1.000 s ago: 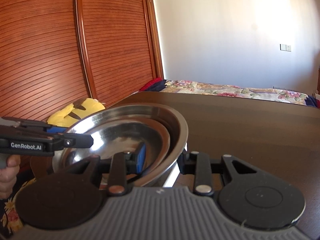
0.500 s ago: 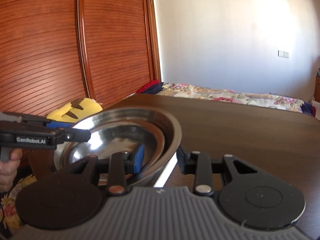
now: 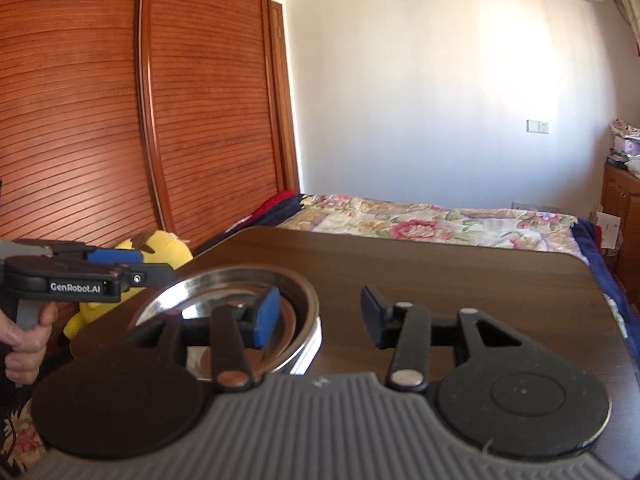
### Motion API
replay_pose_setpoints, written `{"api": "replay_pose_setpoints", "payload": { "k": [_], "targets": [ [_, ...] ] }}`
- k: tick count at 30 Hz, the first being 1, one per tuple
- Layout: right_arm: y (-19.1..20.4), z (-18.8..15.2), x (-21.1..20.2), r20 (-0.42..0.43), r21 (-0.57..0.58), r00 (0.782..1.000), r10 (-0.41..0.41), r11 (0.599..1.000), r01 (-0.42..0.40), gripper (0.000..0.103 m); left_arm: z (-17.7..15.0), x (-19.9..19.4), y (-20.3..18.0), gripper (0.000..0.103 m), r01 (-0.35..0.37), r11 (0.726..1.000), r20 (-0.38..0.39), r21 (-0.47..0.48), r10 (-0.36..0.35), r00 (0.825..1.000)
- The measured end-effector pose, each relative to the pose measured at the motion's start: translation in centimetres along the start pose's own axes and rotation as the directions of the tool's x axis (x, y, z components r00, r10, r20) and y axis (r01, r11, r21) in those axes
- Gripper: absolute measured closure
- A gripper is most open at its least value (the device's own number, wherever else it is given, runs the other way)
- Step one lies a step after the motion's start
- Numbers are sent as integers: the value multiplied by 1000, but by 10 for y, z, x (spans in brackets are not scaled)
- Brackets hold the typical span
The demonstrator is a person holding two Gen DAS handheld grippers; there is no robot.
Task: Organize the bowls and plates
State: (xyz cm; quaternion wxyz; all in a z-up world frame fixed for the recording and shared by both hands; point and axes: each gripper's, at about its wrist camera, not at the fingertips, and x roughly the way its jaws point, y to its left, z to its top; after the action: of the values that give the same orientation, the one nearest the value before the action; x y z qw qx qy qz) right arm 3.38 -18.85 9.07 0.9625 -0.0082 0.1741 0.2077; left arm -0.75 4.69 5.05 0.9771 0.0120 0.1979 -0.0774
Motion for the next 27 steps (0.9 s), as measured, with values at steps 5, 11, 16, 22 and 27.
{"api": "replay_pose_setpoints", "payload": {
  "k": [5, 11, 16, 22, 27],
  "targets": [
    [-3, -3, -8, 11, 10, 999, -50, 999, 50, 37, 7, -7, -9, 8, 15, 1000, 27, 2, -15, 1000],
    [-6, -6, -19, 40, 19, 994, -101, 995, 100, 4, 11, -12, -23, 1, 8, 1000, 49, 15, -8, 999],
    [-9, -8, -25, 47, 32, 989, -142, 990, 141, 0, 10, -13, -31, 1, -2, 1000, 52, 16, 1, 999],
    [-11, -11, -30, 41, 39, 979, -201, 979, 200, 0, 9, -13, -40, 1, -18, 1000, 50, 26, 17, 999],
    [-11, -12, -35, 44, 39, 961, -272, 962, 271, 0, 5, -16, -46, 1, -33, 999, 47, 37, 31, 998]
  ]
}}
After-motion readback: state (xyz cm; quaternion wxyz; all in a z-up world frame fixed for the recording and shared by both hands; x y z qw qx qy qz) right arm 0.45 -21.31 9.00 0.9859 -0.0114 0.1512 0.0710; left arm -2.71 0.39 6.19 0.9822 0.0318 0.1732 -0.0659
